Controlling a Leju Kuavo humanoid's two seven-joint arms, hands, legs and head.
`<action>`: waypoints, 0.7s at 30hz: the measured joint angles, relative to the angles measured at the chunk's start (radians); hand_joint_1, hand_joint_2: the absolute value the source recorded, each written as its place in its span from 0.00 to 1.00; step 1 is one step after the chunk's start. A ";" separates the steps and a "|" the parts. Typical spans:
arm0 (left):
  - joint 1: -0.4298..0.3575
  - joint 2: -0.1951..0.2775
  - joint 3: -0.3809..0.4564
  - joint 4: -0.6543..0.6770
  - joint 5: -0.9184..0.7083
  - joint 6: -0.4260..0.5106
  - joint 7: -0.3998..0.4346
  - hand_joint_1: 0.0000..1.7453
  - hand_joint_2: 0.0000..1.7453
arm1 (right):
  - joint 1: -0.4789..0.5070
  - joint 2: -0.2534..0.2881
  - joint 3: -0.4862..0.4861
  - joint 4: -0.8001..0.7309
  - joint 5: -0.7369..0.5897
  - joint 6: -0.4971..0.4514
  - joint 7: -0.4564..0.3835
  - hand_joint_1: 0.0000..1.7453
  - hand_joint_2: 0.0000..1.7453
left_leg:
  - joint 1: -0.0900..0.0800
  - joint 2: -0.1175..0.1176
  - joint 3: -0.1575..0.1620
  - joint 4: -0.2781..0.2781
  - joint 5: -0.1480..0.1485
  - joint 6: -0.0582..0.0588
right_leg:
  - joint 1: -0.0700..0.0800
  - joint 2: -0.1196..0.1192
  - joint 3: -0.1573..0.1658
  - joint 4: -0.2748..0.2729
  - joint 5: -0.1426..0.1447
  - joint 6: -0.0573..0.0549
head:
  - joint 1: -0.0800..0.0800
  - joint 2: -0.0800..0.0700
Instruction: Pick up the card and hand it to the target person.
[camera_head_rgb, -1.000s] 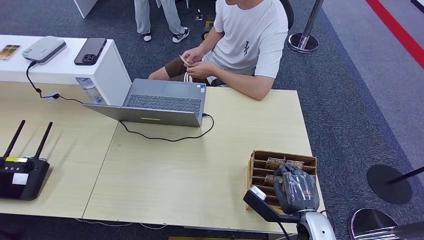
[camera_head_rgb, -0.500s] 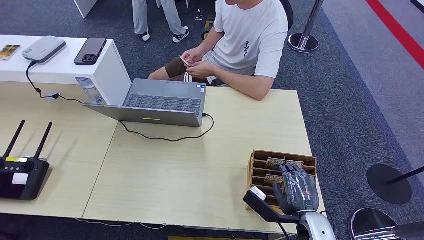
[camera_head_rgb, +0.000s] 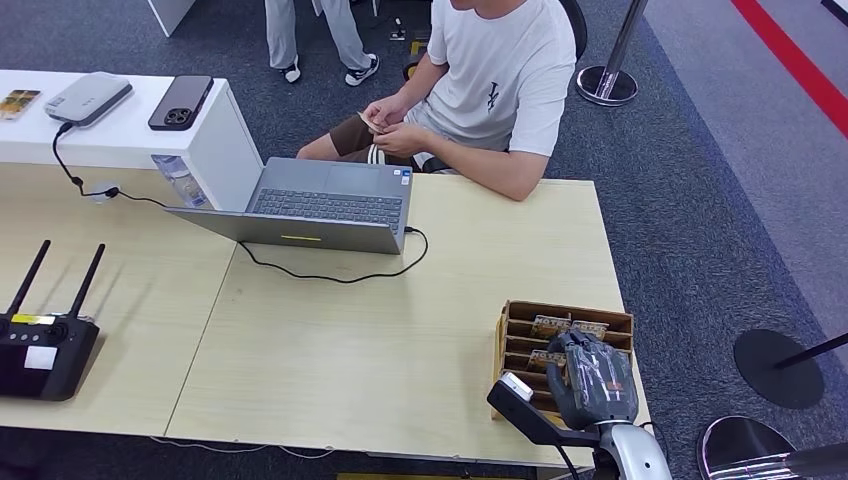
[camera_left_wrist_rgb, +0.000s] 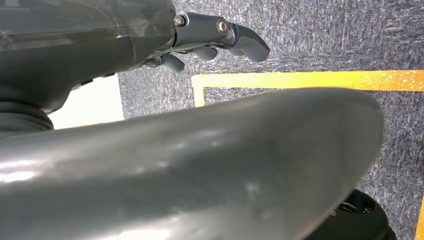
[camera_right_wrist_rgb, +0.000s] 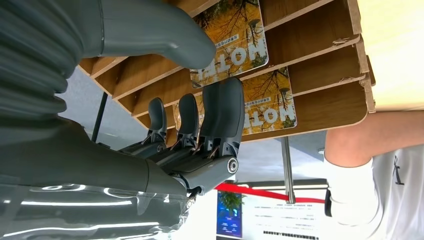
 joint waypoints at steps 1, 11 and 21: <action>0.000 0.000 0.000 0.000 0.000 0.000 0.000 0.00 0.00 | 0.000 0.000 0.000 0.000 0.000 0.000 0.000 0.61 1.00 | 0.000 0.000 0.000 0.000 0.000 0.000 | 0.000 0.000 0.000 0.000 0.000 0.000 | 0.000 0.000; 0.000 0.000 -0.001 0.002 0.000 0.000 0.000 0.00 0.00 | 0.000 0.000 0.000 0.002 -0.001 0.000 0.000 0.58 1.00 | 0.000 0.000 0.000 0.000 0.000 0.000 | 0.000 0.000 0.000 0.000 0.000 0.000 | 0.000 0.000; 0.000 0.000 -0.002 0.002 0.003 0.000 0.003 0.00 0.00 | 0.000 0.000 0.000 0.010 -0.003 0.003 0.000 0.31 1.00 | 0.000 0.000 0.000 0.000 0.000 0.000 | 0.000 0.000 0.000 0.000 0.000 0.000 | 0.000 0.000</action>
